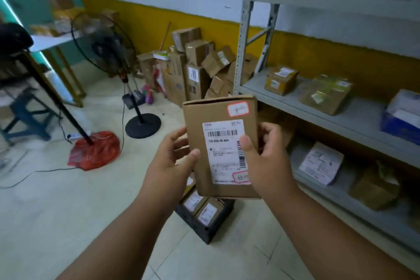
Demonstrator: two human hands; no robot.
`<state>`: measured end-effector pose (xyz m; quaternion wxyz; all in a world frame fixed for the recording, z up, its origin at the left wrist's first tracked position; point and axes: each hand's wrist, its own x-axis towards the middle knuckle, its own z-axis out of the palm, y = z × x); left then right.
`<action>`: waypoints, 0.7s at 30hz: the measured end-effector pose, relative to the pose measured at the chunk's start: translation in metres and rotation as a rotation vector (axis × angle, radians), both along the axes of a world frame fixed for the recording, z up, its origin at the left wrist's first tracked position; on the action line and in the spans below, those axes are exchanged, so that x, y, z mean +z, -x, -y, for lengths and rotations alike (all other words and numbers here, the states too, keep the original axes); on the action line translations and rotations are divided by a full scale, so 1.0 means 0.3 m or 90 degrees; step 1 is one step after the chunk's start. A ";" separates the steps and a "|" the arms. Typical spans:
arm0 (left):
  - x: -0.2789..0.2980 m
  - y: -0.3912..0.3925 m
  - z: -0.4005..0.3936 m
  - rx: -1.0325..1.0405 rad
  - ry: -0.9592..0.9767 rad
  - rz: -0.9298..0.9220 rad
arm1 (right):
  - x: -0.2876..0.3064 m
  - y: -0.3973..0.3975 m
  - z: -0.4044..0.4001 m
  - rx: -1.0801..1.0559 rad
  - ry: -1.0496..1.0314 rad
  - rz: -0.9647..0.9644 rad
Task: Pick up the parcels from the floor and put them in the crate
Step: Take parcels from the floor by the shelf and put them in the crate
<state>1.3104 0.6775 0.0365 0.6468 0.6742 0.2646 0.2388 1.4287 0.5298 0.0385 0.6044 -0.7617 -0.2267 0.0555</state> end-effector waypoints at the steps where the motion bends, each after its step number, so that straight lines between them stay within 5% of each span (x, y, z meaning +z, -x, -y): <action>1: -0.021 0.002 -0.010 -0.001 0.013 0.001 | -0.002 -0.007 -0.035 0.005 -0.015 -0.004; 11: -0.097 -0.212 -0.207 0.073 0.010 -0.078 | -0.124 -0.255 -0.332 0.025 -0.054 -0.049; 21: -0.084 -0.642 -0.321 0.108 -0.036 -0.144 | -0.194 -0.664 -0.455 -0.053 0.122 -0.004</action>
